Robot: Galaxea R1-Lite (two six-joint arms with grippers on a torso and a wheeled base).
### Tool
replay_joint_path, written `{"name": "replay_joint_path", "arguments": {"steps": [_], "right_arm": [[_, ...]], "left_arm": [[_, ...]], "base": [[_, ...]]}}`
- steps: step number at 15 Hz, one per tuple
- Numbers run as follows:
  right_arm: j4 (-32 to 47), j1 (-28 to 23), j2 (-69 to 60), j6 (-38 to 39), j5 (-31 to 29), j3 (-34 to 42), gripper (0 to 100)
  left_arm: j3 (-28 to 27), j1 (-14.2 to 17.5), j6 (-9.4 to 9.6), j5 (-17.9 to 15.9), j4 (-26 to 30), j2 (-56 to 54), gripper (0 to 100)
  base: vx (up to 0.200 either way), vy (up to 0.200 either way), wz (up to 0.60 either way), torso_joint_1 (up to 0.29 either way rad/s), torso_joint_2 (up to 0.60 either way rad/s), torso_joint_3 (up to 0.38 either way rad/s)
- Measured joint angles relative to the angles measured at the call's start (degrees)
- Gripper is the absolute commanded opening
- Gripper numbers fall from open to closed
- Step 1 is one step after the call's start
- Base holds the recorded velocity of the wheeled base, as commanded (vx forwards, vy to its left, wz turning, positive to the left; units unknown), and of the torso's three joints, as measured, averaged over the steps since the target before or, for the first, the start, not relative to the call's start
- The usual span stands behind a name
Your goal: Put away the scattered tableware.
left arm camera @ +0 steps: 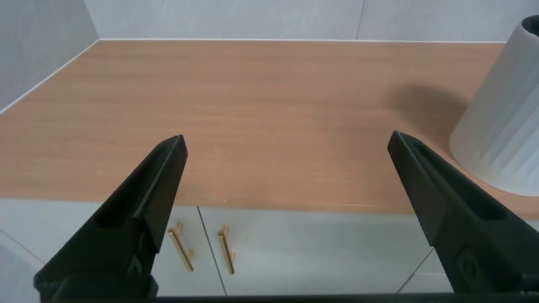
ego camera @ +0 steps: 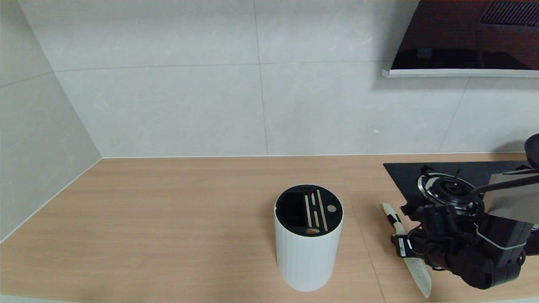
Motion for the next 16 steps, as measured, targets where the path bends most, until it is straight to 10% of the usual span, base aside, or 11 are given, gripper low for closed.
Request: {"name": "replay_joint_path", "arguments": {"steps": [6, 12, 16], "right_arm": [[-0.56, 0.11, -14.17, -1.48, 0.35, 2.23, 0], [15.97, 5.53, -29.44, -4.86, 0.09, -17.12, 0], [16.73, 14.74, -35.82, -4.97, -3.10, -20.43, 0]], "left_arm": [[0.02, 0.02, 0.17, 0.00, -0.02, 0.00, 100], [0.02, 0.00, 0.04, -0.02, 0.00, 0.00, 100], [-8.24, -0.37, 0.00, -8.03, 1.79, 0.71, 100]], "base": [[0.000, 0.000, 0.00, 0.000, 0.00, 0.000], [0.000, 0.000, 0.00, 0.000, 0.00, 0.000], [0.000, 0.000, 0.00, 0.000, 0.00, 0.000]]}}
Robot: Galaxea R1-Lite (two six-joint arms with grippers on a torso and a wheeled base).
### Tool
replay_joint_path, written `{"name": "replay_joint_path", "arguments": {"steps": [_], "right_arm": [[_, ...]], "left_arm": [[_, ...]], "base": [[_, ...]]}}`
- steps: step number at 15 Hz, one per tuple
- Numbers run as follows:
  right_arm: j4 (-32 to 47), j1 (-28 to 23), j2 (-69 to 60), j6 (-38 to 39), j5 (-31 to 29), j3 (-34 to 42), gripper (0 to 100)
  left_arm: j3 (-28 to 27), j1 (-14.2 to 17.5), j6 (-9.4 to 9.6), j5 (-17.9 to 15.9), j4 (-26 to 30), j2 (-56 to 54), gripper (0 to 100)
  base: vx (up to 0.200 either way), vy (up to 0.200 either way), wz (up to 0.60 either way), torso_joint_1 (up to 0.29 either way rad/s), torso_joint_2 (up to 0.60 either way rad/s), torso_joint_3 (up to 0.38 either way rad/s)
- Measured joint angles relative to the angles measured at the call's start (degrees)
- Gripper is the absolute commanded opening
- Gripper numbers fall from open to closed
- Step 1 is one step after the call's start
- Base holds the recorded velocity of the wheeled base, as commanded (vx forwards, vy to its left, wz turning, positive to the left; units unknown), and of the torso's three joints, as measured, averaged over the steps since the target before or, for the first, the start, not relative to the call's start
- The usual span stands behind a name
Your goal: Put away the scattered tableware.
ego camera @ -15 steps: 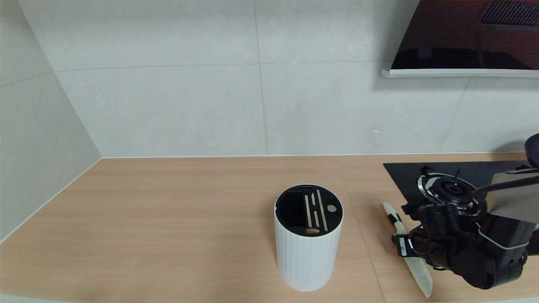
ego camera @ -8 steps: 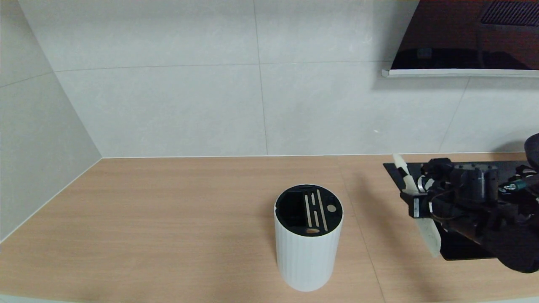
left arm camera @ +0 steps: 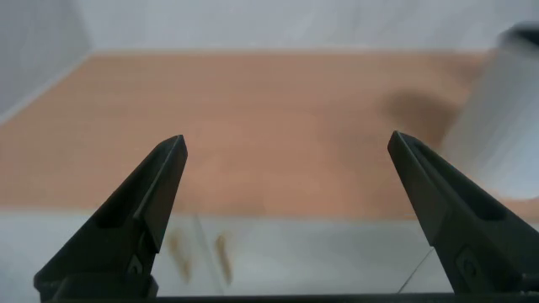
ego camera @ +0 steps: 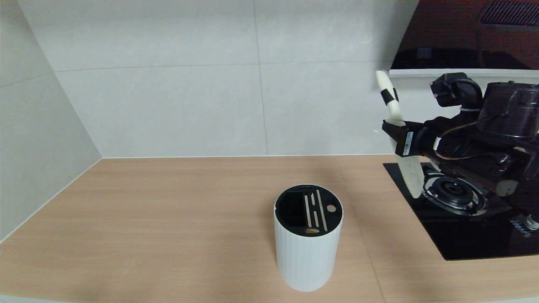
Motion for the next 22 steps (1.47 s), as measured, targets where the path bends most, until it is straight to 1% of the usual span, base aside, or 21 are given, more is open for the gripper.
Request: {"name": "replay_joint_path", "arguments": {"steps": [2, 4, 5, 7, 8, 9, 10, 11, 13, 14, 15, 16, 17, 18, 19, 20, 22], "right_arm": [[0.04, 5.61, -2.50, 0.00, -1.23, -0.06, 0], [0.09, 10.46, -3.91, 0.02, -3.99, 0.52, 0], [0.12, 12.91, -4.16, 0.00, -5.47, 0.83, 0], [0.17, 18.29, -4.18, 0.04, -7.66, 1.57, 0], [0.17, 20.58, -4.10, 0.11, -8.16, 1.96, 0], [0.12, 22.99, -3.88, 0.24, -8.51, 2.43, 0], [0.09, 24.76, -3.57, 0.35, -8.58, 2.71, 0], [0.01, 26.36, -3.19, 0.46, -8.59, 2.79, 0], [-0.07, 28.76, -2.21, 0.93, -8.59, 2.86, 0], [-0.11, 30.07, -1.51, 2.05, -8.64, 2.86, 0], [-0.16, 31.56, -0.77, 3.17, -8.62, 2.79, 0], [-0.24, 33.06, 0.06, 4.01, -8.64, 2.60, 0], [-0.27, 34.24, 0.74, 4.45, -9.17, 2.51, 0], [-0.29, 34.99, 1.17, 4.80, -9.68, 2.38, 0], [-0.33, 35.82, 1.57, 5.30, -10.75, 2.16, 0], [-0.33, 36.32, 1.90, 5.41, -11.08, 1.99, 0], [-0.33, 36.67, 2.29, 5.46, -11.72, 1.88, 0]], "left_arm": [[-8.33, -0.56, -0.43, -6.63, 4.24, 4.41, 100], [-16.07, -0.89, -0.82, -11.91, 6.30, 13.26, 100], [-20.35, -1.06, -1.15, -13.93, 6.77, 19.30, 100], [-28.14, -1.50, -2.00, -16.46, 6.72, 31.84, 100], [-31.56, -2.26, -2.93, -17.36, 6.22, 38.10, 100], [-34.71, -4.40, -5.11, -18.15, 4.74, 44.96, 100], [-36.66, -7.53, -7.50, -18.64, 2.77, 49.90, 100], [-38.23, -11.98, -10.81, -19.10, -0.32, 55.24, 100], [-39.86, -19.25, -16.31, -19.57, -7.27, 64.06, 100], [-40.13, -22.35, -19.65, -19.68, -12.65, 68.26, 100], [-39.97, -25.08, -23.74, -19.69, -19.60, 71.91, 100], [-38.97, -27.17, -27.75, -19.68, -26.70, 74.97, 100], [-37.62, -28.43, -30.65, -19.60, -35.10, 77.31, 100], [-35.76, -29.37, -32.77, -19.43, -42.08, 79.56, 100], [-33.71, -30.23, -34.05, -18.72, -49.20, 82.18, 100], [-32.02, -31.11, -34.76, -16.77, -52.89, 84.63, 100], [-30.78, -33.17, -35.00, -12.31, -54.46, 87.80, 100]], "base": [[0.000, 0.000, 0.00, 0.000, 0.00, 0.000], [0.000, 0.000, 0.00, 0.000, 0.00, 0.000], [0.000, 0.000, 0.00, 0.000, 0.00, 0.000], [0.000, 0.000, 0.00, 0.000, 0.00, 0.000], [0.000, 0.000, 0.00, 0.000, 0.00, 0.000], [0.000, 0.000, 0.00, 0.000, 0.00, 0.000], [0.000, 0.000, 0.00, 0.000, 0.00, 0.000], [0.000, 0.000, 0.00, 0.000, 0.00, 0.000], [0.000, 0.000, 0.00, 0.000, 0.00, 0.000], [0.000, 0.000, 0.00, 0.000, 0.00, 0.000], [0.000, 0.000, 0.00, 0.000, 0.00, 0.000], [0.000, 0.000, 0.00, 0.000, 0.00, 0.000], [0.000, 0.000, 0.00, 0.000, 0.00, 0.000], [0.000, 0.000, 0.00, 0.000, 0.00, 0.000], [0.000, 0.000, 0.00, 0.000, 0.00, 0.000], [0.000, 0.000, 0.00, 0.000, 0.00, 0.000], [0.000, 0.000, 0.00, 0.000, 0.00, 0.000]]}}
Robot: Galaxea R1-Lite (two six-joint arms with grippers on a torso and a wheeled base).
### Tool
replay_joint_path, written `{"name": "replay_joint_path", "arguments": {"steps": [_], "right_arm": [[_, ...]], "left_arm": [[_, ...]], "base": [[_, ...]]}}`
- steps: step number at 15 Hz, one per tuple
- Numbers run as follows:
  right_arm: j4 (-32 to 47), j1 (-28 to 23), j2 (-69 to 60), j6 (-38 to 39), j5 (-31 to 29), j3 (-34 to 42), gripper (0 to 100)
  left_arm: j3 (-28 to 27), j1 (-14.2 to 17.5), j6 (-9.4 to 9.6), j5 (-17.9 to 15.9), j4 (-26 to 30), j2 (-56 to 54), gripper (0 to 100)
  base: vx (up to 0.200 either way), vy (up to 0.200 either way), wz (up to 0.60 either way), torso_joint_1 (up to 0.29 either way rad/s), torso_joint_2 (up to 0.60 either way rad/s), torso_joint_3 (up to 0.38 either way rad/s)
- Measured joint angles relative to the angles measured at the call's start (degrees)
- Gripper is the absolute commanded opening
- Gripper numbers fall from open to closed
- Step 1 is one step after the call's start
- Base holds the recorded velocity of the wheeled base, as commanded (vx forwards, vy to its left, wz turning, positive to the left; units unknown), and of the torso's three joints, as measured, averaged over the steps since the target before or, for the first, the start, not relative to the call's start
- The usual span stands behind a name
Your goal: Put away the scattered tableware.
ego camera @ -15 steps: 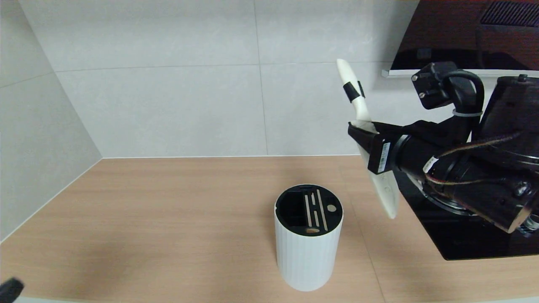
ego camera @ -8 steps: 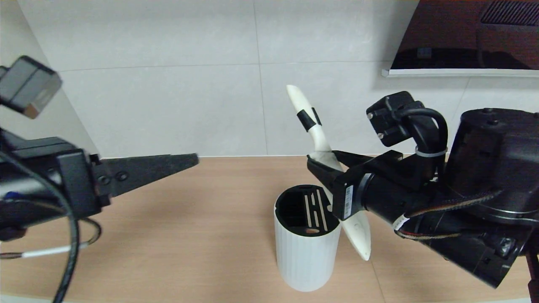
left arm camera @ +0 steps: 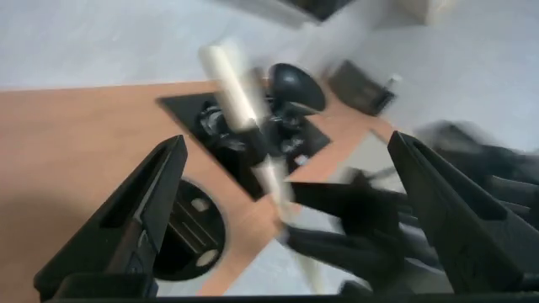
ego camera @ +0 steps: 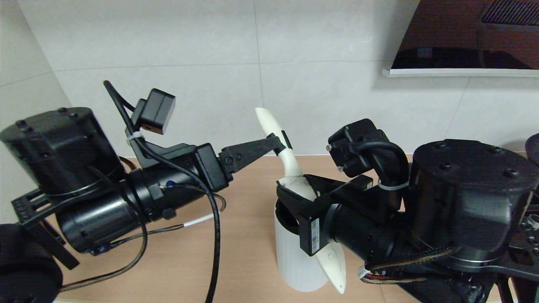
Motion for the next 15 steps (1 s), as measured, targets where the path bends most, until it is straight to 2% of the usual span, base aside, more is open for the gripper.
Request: {"name": "replay_joint_path", "arguments": {"steps": [3, 6, 13, 14, 15], "right_arm": [[-0.02, 0.72, 0.39, -0.02, -0.57, 0.00, 0], [-0.13, 0.96, 1.00, -0.02, -0.62, 0.11, 0], [-0.29, 1.38, 1.51, -0.02, -0.93, 0.38, 0], [-0.29, 1.55, 1.51, -0.02, -1.01, 0.39, 0], [-0.29, 1.66, 1.49, -0.02, -1.00, 0.41, 0]], "left_arm": [[-0.41, -2.51, 0.29, 3.56, -0.51, 2.26, 100], [-0.41, -3.67, 1.61, 3.78, -2.19, 3.08, 100], [-0.15, -4.13, 1.69, 3.77, -2.93, 3.24, 100], [-0.15, -4.13, 1.72, 3.78, -2.95, 3.28, 0], [-0.15, -4.13, 1.91, 3.77, -2.93, 3.33, 0]], "base": [[0.000, 0.000, 0.00, 0.000, 0.00, 0.000], [0.000, 0.000, 0.00, 0.000, 0.00, 0.000], [0.000, 0.000, 0.00, 0.000, 0.00, 0.000], [0.000, 0.000, 0.00, 0.000, 0.00, 0.000], [0.000, 0.000, 0.00, 0.000, 0.00, 0.000]]}}
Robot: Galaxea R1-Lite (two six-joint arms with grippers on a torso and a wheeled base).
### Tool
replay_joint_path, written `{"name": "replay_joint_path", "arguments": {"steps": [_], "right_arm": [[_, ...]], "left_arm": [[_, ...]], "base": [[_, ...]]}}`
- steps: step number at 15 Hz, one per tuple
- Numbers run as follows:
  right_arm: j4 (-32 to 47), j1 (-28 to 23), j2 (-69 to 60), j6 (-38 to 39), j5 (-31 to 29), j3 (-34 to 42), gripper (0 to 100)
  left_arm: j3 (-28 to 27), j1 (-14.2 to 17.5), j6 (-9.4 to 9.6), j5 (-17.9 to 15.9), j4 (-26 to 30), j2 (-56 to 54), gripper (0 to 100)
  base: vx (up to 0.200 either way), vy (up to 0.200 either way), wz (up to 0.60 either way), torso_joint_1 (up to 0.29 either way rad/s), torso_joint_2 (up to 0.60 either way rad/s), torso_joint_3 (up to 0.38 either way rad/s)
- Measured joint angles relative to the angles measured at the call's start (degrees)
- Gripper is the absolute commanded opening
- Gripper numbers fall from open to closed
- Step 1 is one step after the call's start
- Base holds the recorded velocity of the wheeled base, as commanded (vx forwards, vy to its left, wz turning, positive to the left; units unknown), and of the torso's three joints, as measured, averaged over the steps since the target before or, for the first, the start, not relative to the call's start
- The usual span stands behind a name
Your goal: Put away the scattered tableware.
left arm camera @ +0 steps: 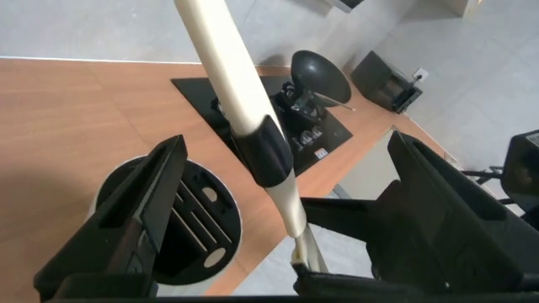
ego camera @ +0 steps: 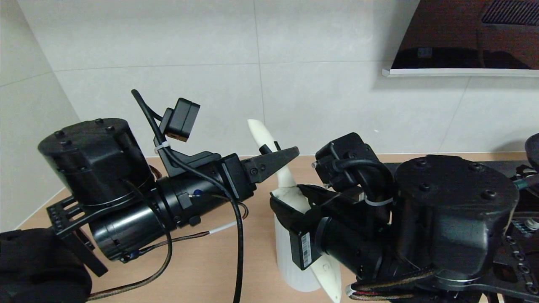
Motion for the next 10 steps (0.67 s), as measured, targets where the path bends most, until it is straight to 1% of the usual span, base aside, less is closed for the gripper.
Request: {"name": "replay_joint_path", "arguments": {"steps": [4, 10], "right_arm": [[0.07, 0.30, 0.02, 0.06, -0.04, 0.09, 0], [-0.22, 0.38, -0.05, 0.06, -0.45, 0.13, 0]], "left_arm": [[0.37, -0.09, 0.40, -0.10, -0.05, 0.04, 0], [0.26, -0.01, 0.51, -0.11, 0.06, -0.30, 0]], "base": [[0.000, 0.000, 0.00, 0.000, 0.00, 0.000], [0.000, 0.000, 0.00, 0.000, 0.00, 0.000]]}}
